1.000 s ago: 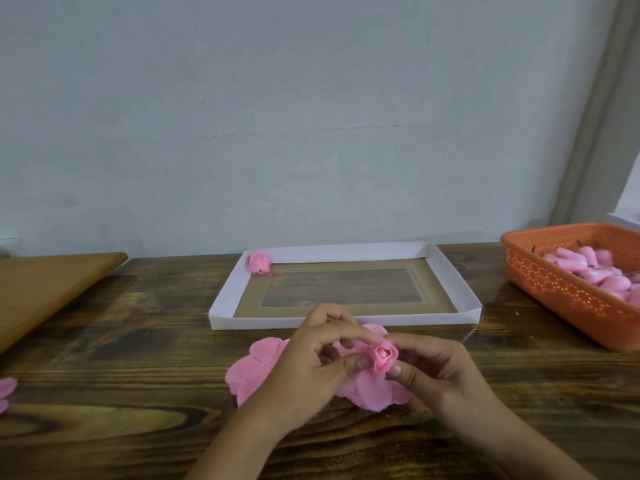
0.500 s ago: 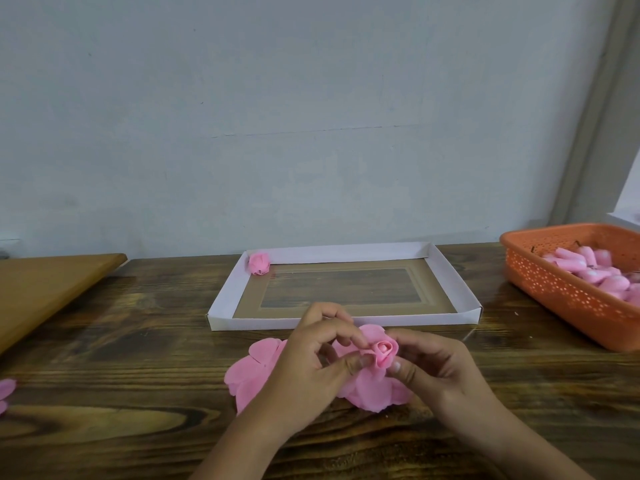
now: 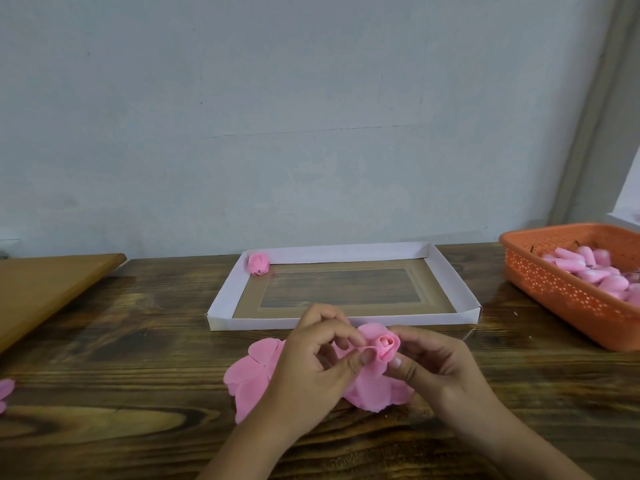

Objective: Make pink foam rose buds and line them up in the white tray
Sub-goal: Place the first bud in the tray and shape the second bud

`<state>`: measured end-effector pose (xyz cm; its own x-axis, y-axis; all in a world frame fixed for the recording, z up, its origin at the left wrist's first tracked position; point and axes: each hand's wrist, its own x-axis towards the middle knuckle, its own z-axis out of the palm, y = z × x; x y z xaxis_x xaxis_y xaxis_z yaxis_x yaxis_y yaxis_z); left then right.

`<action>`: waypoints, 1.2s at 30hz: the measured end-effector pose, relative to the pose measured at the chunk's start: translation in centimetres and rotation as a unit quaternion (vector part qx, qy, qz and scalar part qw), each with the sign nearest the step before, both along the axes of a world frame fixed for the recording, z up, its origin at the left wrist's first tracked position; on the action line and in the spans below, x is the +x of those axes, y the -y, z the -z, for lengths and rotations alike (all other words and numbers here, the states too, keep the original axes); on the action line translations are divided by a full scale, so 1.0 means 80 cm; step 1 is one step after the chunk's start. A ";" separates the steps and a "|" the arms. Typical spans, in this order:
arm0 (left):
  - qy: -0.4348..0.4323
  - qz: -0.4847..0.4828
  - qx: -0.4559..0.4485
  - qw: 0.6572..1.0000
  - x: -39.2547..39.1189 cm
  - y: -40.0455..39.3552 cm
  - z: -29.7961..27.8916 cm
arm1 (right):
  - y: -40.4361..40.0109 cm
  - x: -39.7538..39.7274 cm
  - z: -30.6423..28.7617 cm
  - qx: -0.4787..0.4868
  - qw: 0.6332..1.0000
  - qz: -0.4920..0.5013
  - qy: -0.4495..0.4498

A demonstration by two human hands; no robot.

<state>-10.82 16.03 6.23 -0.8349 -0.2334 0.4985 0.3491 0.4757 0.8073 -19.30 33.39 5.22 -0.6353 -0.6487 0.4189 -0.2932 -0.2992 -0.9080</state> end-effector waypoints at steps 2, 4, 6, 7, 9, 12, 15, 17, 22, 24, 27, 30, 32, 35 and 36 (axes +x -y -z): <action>-0.020 -0.003 -0.006 1.000 -0.001 -0.002 0.001 | 0.001 0.001 -0.002 -0.011 1.000 -0.005 0.008; -0.037 0.000 -0.014 0.999 -0.001 -0.002 0.003 | 0.001 0.003 -0.004 -0.018 1.000 -0.012 0.013; -0.046 0.004 -0.010 0.999 0.000 -0.002 0.005 | 0.002 0.004 -0.004 -0.024 0.999 -0.014 0.019; -0.045 0.005 -0.003 0.999 0.000 -0.003 0.006 | 0.002 0.004 -0.005 -0.023 0.999 -0.014 0.022; -0.039 0.009 0.020 0.999 0.001 -0.004 0.006 | 0.002 0.006 -0.005 -0.021 0.999 -0.015 0.026; -0.021 0.011 0.034 0.999 0.001 -0.004 0.007 | 0.001 0.006 -0.006 -0.020 0.999 -0.026 0.039; 0.010 0.012 0.044 0.999 0.001 -0.002 0.007 | 0.001 0.006 -0.005 -0.014 0.999 -0.015 0.034; 0.030 0.014 0.056 0.998 0.001 -0.002 0.006 | 0.002 0.006 -0.005 -0.018 0.999 -0.007 0.034; 0.043 0.018 0.061 0.997 0.001 -0.005 0.004 | 0.003 0.006 -0.004 -0.018 0.999 0.005 0.027; 0.027 0.006 0.058 0.998 0.002 -0.006 0.004 | 0.002 0.006 -0.003 -0.019 0.999 0.010 0.024; 0.016 -0.004 0.075 0.997 0.002 -0.007 0.005 | 0.003 0.005 -0.002 -0.021 0.999 0.009 0.027; 0.013 -0.005 0.058 0.998 0.001 -0.006 0.005 | 0.002 0.004 -0.001 -0.017 0.999 0.011 0.025; 0.005 -0.007 0.044 0.999 -0.001 -0.005 0.005 | 0.002 0.003 0.000 -0.016 1.000 0.014 0.021; 0.004 -0.004 0.040 0.999 -0.002 -0.003 0.007 | 0.002 0.002 0.001 -0.018 1.000 0.015 0.017; 0.009 0.001 0.037 0.999 -0.002 -0.003 0.006 | 0.002 0.002 0.002 -0.018 1.000 0.015 0.017</action>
